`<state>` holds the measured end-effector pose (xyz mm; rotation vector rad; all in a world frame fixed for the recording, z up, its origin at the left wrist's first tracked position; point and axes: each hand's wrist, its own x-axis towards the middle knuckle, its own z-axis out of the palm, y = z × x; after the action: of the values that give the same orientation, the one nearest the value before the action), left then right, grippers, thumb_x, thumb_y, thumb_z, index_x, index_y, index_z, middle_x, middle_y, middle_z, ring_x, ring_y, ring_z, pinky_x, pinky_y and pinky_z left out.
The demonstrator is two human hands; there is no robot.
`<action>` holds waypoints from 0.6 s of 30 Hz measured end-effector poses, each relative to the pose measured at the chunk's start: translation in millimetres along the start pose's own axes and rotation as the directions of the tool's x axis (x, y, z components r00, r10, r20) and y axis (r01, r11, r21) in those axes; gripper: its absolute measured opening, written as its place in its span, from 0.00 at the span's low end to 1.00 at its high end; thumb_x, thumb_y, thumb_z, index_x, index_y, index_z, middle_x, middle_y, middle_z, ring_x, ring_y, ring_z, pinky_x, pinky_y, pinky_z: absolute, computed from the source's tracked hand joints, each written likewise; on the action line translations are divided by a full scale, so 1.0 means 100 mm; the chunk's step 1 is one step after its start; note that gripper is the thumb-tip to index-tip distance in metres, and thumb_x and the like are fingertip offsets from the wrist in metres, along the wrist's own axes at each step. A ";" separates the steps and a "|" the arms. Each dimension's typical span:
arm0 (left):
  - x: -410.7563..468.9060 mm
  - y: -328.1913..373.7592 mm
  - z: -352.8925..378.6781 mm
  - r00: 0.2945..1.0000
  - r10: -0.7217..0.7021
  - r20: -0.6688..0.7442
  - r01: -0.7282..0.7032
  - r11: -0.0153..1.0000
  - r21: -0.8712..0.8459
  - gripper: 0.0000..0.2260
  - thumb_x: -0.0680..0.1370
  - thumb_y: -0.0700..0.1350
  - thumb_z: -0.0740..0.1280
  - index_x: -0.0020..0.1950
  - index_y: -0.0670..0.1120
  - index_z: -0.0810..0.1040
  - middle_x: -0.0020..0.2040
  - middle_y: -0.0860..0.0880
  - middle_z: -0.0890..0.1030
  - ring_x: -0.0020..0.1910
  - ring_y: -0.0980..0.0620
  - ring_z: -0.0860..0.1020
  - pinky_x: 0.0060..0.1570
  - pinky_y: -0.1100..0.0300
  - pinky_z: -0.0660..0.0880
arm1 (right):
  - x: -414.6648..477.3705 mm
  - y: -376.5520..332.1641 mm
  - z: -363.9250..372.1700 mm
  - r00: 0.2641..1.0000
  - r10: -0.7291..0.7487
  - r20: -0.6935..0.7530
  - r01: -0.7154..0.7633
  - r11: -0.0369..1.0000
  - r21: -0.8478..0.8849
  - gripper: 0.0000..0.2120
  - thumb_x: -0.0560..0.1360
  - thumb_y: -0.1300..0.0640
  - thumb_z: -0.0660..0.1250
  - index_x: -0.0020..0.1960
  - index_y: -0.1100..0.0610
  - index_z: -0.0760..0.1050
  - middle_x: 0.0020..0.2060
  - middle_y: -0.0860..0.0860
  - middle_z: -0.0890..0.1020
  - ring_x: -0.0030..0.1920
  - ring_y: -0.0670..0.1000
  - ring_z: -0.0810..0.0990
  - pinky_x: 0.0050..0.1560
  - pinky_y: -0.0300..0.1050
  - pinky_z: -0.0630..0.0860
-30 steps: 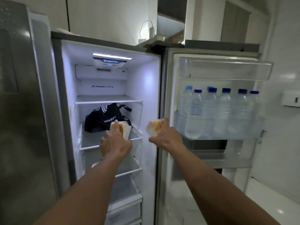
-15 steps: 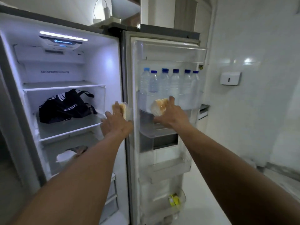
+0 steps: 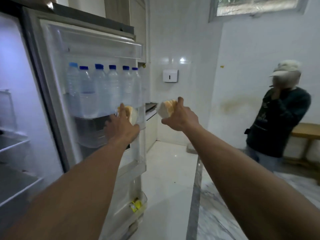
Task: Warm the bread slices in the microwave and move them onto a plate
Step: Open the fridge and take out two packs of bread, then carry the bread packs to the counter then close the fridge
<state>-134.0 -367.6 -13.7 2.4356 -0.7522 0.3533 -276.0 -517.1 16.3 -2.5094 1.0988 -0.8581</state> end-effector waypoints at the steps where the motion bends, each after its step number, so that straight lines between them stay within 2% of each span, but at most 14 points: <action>1: 0.02 0.13 0.08 1.000 0.024 0.009 -0.024 1.000 -0.010 0.42 0.74 0.59 0.66 0.80 0.56 0.43 0.72 0.38 0.63 0.66 0.33 0.67 0.63 0.43 0.67 | 0.05 0.12 -0.03 1.000 0.026 -0.012 -0.026 1.000 -0.012 0.44 0.65 0.39 0.74 0.70 0.54 0.54 0.54 0.57 0.78 0.52 0.62 0.78 0.45 0.51 0.72; 6: 0.24 0.73 0.61 0.992 0.113 0.053 -0.110 0.992 -0.054 0.41 0.74 0.58 0.66 0.79 0.57 0.43 0.69 0.39 0.65 0.61 0.36 0.70 0.56 0.46 0.70 | 0.40 0.71 -0.09 0.992 0.113 -0.051 -0.115 0.992 -0.057 0.43 0.64 0.40 0.73 0.69 0.54 0.55 0.53 0.56 0.79 0.51 0.62 0.78 0.44 0.50 0.70; 12: 0.87 1.46 1.36 0.985 0.147 0.086 -0.142 0.988 -0.058 0.42 0.72 0.57 0.66 0.79 0.58 0.43 0.71 0.39 0.65 0.64 0.35 0.70 0.60 0.44 0.71 | 1.26 1.37 0.03 0.985 0.150 -0.083 -0.157 0.984 -0.081 0.42 0.65 0.40 0.73 0.68 0.54 0.55 0.52 0.56 0.79 0.52 0.62 0.78 0.44 0.50 0.70; 18: 1.70 2.12 2.01 0.990 0.133 0.052 -0.130 0.990 -0.059 0.42 0.74 0.58 0.65 0.79 0.58 0.42 0.72 0.39 0.64 0.66 0.36 0.68 0.59 0.45 0.70 | 2.43 1.86 0.18 0.989 0.113 -0.092 -0.120 0.990 -0.078 0.41 0.65 0.39 0.73 0.66 0.54 0.55 0.50 0.56 0.79 0.49 0.62 0.78 0.43 0.50 0.71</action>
<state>-104.0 -704.1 -17.2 2.3585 -0.9377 0.3124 -242.3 -821.7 16.2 -2.4651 1.3210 -0.9142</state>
